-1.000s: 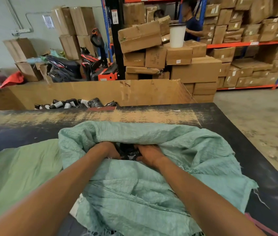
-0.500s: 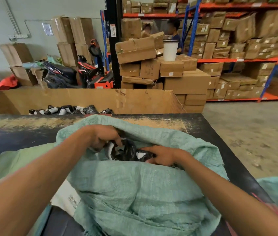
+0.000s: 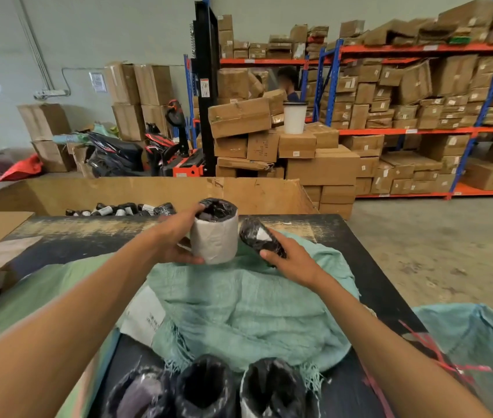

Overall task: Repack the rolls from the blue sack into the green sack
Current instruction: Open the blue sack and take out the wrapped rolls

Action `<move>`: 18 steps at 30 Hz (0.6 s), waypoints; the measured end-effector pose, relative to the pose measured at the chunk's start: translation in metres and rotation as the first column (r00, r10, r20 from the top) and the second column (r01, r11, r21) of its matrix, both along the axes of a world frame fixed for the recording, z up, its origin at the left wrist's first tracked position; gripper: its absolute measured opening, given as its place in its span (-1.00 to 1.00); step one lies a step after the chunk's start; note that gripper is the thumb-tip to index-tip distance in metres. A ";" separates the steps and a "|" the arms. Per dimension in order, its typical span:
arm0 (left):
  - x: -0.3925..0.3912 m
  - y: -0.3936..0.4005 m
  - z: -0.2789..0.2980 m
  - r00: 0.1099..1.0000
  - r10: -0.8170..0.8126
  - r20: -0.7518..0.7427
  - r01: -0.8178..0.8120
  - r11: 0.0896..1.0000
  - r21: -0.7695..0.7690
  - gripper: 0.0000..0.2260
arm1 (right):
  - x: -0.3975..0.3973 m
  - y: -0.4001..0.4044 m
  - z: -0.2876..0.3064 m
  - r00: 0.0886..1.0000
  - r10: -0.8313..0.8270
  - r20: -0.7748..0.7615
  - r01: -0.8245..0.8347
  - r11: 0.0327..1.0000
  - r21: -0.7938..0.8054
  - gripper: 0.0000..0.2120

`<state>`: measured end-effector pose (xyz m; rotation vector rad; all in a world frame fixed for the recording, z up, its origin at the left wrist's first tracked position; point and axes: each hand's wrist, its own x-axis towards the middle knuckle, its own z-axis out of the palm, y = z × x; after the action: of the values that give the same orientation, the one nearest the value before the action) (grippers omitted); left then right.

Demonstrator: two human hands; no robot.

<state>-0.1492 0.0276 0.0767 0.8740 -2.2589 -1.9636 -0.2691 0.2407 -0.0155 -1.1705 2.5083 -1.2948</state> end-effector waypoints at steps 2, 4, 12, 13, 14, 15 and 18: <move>0.024 0.001 -0.003 0.999 0.022 -0.027 -0.022 1.000 0.019 -0.69 | 0.026 0.007 0.013 0.999 0.039 0.017 -0.038 0.998 -0.054 -0.52; 0.051 0.000 -0.006 0.999 0.036 -0.036 -0.035 0.999 0.022 -0.64 | 0.052 0.015 0.023 0.996 0.092 0.009 -0.091 0.993 -0.077 -0.54; 0.163 -0.014 -0.033 0.995 -0.091 0.043 0.090 0.996 0.016 -0.57 | 0.152 0.048 0.016 0.992 0.124 -0.039 -0.125 0.991 -0.044 -0.48; 0.175 -0.015 -0.036 0.993 -0.113 0.042 0.113 0.993 0.018 -0.58 | 0.166 0.051 0.015 0.991 0.127 -0.043 -0.129 0.991 -0.037 -0.46; 0.185 -0.017 -0.039 0.991 -0.129 0.039 0.128 0.992 0.017 -0.58 | 0.180 0.053 0.015 0.991 0.129 -0.043 -0.131 0.991 -0.027 -0.46; 0.195 -0.019 -0.041 0.989 -0.139 0.038 0.139 0.990 0.010 -0.58 | 0.193 0.056 0.014 0.989 0.137 -0.050 -0.138 0.990 -0.001 -0.47; 0.222 -0.027 -0.050 0.981 -0.177 0.083 0.181 0.982 -0.049 -0.57 | 0.226 0.068 0.008 0.981 0.177 -0.084 -0.166 0.978 0.125 -0.46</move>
<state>0.0732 0.0009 0.0269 0.7804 -2.5055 -1.9546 -0.0435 0.3082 -0.0079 -1.4164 2.4434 -1.0588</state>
